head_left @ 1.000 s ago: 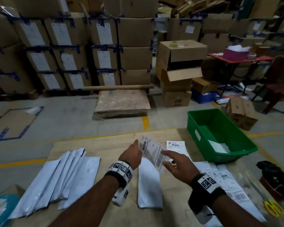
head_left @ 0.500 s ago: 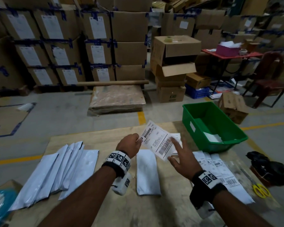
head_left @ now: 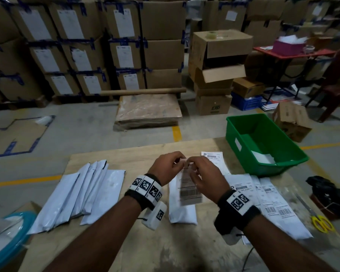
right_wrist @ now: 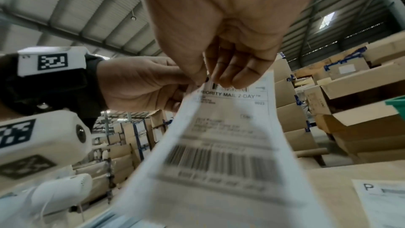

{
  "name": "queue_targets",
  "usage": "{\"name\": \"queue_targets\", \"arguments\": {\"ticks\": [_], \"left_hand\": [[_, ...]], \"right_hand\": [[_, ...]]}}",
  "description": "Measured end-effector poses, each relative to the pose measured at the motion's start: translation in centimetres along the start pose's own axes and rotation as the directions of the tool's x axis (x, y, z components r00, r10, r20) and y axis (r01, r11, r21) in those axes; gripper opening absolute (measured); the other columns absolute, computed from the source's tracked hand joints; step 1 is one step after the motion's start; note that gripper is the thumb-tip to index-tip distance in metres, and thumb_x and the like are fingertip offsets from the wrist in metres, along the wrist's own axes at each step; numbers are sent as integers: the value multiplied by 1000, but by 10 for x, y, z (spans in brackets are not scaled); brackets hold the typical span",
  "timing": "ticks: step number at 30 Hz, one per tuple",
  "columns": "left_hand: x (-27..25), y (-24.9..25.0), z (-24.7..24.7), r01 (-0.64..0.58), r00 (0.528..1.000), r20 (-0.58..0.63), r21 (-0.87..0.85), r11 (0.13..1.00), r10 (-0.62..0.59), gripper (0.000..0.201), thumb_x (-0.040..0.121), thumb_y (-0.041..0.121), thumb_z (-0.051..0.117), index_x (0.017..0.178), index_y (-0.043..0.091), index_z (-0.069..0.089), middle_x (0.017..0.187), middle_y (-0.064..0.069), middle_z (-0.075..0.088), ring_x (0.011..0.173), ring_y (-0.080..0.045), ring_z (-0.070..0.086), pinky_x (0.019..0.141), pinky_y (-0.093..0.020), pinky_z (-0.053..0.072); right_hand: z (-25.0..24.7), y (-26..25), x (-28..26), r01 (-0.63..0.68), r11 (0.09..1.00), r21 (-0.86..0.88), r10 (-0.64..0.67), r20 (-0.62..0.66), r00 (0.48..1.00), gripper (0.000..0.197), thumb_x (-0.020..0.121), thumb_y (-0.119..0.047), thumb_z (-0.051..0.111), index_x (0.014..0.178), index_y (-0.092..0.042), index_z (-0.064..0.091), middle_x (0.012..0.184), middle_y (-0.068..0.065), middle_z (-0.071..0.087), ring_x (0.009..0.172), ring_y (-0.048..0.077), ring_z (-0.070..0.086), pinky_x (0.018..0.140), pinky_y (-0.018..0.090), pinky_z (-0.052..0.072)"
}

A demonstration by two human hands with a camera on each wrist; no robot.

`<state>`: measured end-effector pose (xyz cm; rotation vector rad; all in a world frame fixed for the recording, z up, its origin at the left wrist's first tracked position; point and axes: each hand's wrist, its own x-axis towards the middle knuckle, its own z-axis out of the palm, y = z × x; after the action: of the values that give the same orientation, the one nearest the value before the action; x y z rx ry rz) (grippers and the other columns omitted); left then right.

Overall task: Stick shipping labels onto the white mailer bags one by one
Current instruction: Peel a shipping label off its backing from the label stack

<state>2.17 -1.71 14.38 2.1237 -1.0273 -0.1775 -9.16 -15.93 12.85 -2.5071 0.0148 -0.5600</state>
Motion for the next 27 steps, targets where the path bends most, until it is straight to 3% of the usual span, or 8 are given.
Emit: {"name": "queue_targets", "arguments": {"ticks": [3,5,10,17,23,27], "left_hand": [[-3,1,2,54,999,7,-121,991,-54,17,93,23,59,105,13,66,81,4,64,73,-15,63,71,-31,54],[-5,2,2,83,996,33,-200,976,-78,18,95,23,57,106,11,66,87,-2,69,77,-16,67,71,-32,57],[-8,3,-3,133,989,101,-319,939,-106,26,101,23,46,104,7,67,94,-8,71,82,-12,70,74,-32,57],[-5,-5,-10,148,988,101,-393,908,-117,28,102,20,42,107,6,66,91,-6,69,80,-10,69,76,-33,56],[2,-12,-21,132,991,78,-398,908,-111,24,102,18,43,105,11,67,86,3,68,79,-8,70,73,-28,55],[6,-17,-26,120,993,57,-419,900,-106,25,102,19,43,107,12,67,90,6,69,81,-9,70,70,-23,55]], "right_hand": [[3,0,0,-25,998,59,27,-22,999,30,86,-14,61,116,-16,54,103,-2,56,83,7,50,74,23,44],[4,1,1,-32,997,70,33,-25,999,29,85,-16,62,113,-17,55,102,-2,56,81,6,50,72,22,44],[6,2,7,-18,992,125,21,-20,1000,28,82,-10,64,108,-17,56,97,-3,56,77,2,49,67,6,37],[11,2,19,29,990,139,-25,-35,999,30,81,-8,64,107,-19,56,97,-6,55,79,-1,47,68,7,36],[12,1,34,78,990,119,-73,-49,996,30,80,-9,65,108,-17,58,97,-5,55,89,6,49,73,13,34],[12,-1,43,96,986,134,-90,-52,995,30,80,-8,65,108,-15,58,98,-4,56,91,7,50,73,10,35]]}}
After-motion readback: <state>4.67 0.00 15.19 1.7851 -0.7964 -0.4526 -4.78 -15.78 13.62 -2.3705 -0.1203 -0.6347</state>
